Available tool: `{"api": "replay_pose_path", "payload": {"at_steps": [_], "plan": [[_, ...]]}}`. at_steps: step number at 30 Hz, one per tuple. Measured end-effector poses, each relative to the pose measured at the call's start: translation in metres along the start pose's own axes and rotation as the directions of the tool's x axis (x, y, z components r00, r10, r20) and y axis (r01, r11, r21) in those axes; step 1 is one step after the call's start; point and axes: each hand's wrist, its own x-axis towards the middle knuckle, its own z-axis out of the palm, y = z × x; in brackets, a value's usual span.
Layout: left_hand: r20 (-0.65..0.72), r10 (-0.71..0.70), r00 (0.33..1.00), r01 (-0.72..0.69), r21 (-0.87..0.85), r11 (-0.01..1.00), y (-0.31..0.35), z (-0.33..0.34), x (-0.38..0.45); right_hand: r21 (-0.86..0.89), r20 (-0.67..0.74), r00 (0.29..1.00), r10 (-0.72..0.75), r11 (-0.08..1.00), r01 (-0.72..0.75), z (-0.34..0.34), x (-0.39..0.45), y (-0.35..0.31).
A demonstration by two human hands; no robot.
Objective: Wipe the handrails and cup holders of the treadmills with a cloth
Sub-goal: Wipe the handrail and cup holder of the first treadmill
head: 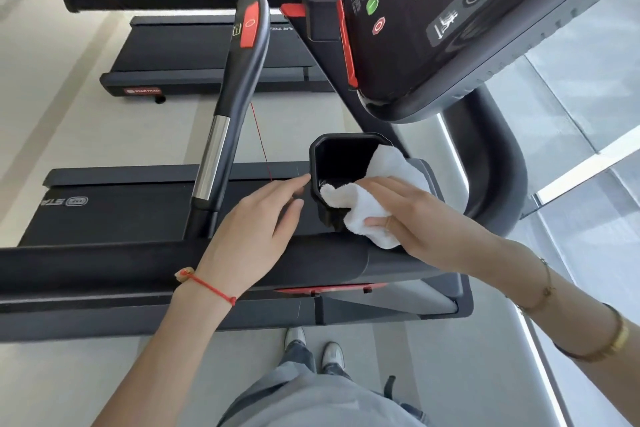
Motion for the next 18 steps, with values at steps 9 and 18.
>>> {"api": "replay_pose_path", "payload": {"at_steps": [9,18], "plan": [[-0.034,0.017,0.999,-0.014,0.082,0.997,0.008,0.001,-0.028,0.117,-0.138,0.990,-0.001,0.993,0.017,-0.009,-0.041,-0.012],[-0.090,0.070,0.994,-0.055,0.158,0.986,-0.001,-0.014,-0.060,-0.241,0.035,0.994,-0.105,0.964,0.110,0.014,-0.032,-0.053]]}}
